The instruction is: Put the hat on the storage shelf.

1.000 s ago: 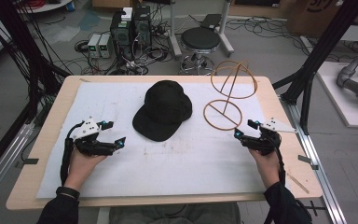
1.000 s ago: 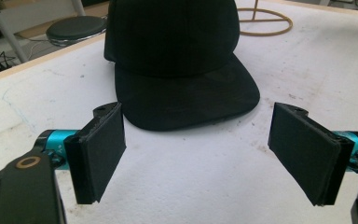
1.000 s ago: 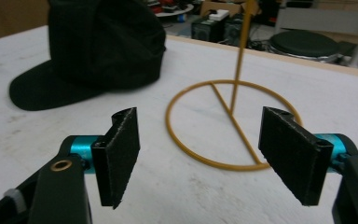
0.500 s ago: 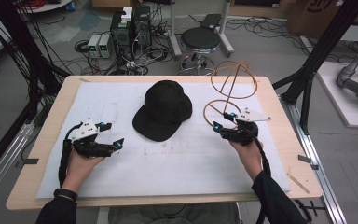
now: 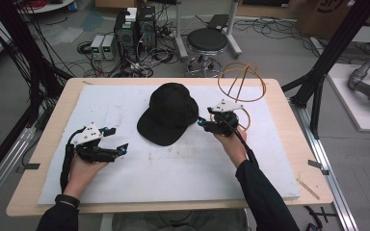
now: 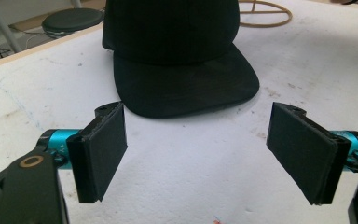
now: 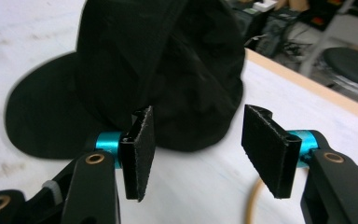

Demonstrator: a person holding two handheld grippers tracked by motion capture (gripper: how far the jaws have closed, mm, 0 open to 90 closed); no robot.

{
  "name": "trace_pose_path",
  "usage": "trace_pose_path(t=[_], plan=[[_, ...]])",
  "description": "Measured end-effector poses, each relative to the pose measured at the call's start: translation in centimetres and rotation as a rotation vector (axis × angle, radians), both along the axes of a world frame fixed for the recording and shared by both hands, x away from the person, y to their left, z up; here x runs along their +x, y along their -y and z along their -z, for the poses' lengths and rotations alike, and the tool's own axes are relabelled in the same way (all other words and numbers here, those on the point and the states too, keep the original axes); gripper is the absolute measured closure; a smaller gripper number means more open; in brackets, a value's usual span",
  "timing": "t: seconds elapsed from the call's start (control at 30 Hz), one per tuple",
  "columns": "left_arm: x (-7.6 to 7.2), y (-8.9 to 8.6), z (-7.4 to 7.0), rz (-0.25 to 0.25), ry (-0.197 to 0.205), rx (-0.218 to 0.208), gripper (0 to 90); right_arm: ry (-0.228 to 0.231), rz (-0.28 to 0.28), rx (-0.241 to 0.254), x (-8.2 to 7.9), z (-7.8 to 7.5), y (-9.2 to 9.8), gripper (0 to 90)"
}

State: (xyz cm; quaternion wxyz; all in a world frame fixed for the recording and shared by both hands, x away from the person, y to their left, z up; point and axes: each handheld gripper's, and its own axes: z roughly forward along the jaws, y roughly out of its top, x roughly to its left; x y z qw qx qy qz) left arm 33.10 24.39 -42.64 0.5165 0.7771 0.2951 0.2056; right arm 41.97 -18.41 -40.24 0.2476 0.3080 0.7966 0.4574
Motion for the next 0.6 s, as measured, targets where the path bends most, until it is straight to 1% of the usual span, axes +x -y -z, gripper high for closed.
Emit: trace_pose_path(t=[0.03, 0.07, 0.1, 0.13, 0.2, 0.23, 0.27, 0.3, 0.33, 0.37, 0.4, 0.47, 0.5, 0.53, 0.6], plan=[[0.0, 0.0, 0.0, -0.002, 0.000, 0.002, 19.9, -0.016, -0.004, 0.011, 0.2, 0.0, -0.3, 43.5], [0.0, 0.0, 0.0, -0.002, 0.000, 0.002, 19.9, -0.016, -0.004, 0.011, 0.2, 0.0, -0.3, 43.5], [0.0, 0.0, 0.0, -0.001, -0.004, -0.001, 20.0, -0.018, -0.009, 0.020, 0.6, -0.1, -1.0, 43.7], [0.0, 0.0, 0.0, -0.001, -0.004, -0.001, 20.0, -0.018, -0.009, 0.020, 0.6, -0.1, -1.0, 43.7], [0.1, 0.0, 0.1, 0.001, -0.005, -0.003, 20.0, -0.019, -0.032, 0.021, 1.1, -0.3, -2.1, 44.1], [0.0, 0.0, 0.0, 0.002, -0.007, -0.003, 20.0, -0.017, -0.044, 0.035, 1.3, -0.3, -2.4, 45.1], [0.0, 0.0, 0.0, 0.002, -0.007, -0.003, 20.0, -0.031, -0.056, 0.063, 1.4, -0.2, -2.6, 46.5], [0.0, 0.0, 0.0, 0.004, -0.005, 0.001, 20.0, -0.045, -0.058, 0.074, 1.5, -0.1, -2.8, 46.7], [0.0, 0.1, 0.1, 0.004, -0.008, 0.001, 20.0, -0.045, -0.058, 0.074, 1.5, -0.1, -2.8, 46.7], [0.0, 0.1, 0.1, 0.008, -0.012, 0.002, 20.0, -0.074, -0.063, 0.055, 1.8, 0.3, -3.5, 48.5], [0.1, 0.1, 0.1, 0.010, -0.012, 0.001, 20.0, -0.077, -0.071, 0.051, 1.9, 0.4, -3.7, 48.5], [0.0, 0.1, 0.1, 0.009, -0.012, 0.002, 20.0, -0.077, -0.074, 0.057, 2.0, 0.5, -4.0, 47.9], [0.0, 0.1, 0.1, 0.009, -0.013, -0.003, 20.0, -0.098, -0.080, 0.076, 2.3, 0.6, -4.4, 46.1], [0.0, 0.1, 0.1, 0.009, -0.013, -0.003, 20.0, -0.113, -0.089, 0.078, 2.5, 0.6, -4.6, 46.1], [0.0, 0.1, 0.0, 0.010, -0.013, -0.003, 20.0, -0.121, -0.086, 0.071, 2.7, 0.7, -4.8, 45.4]])
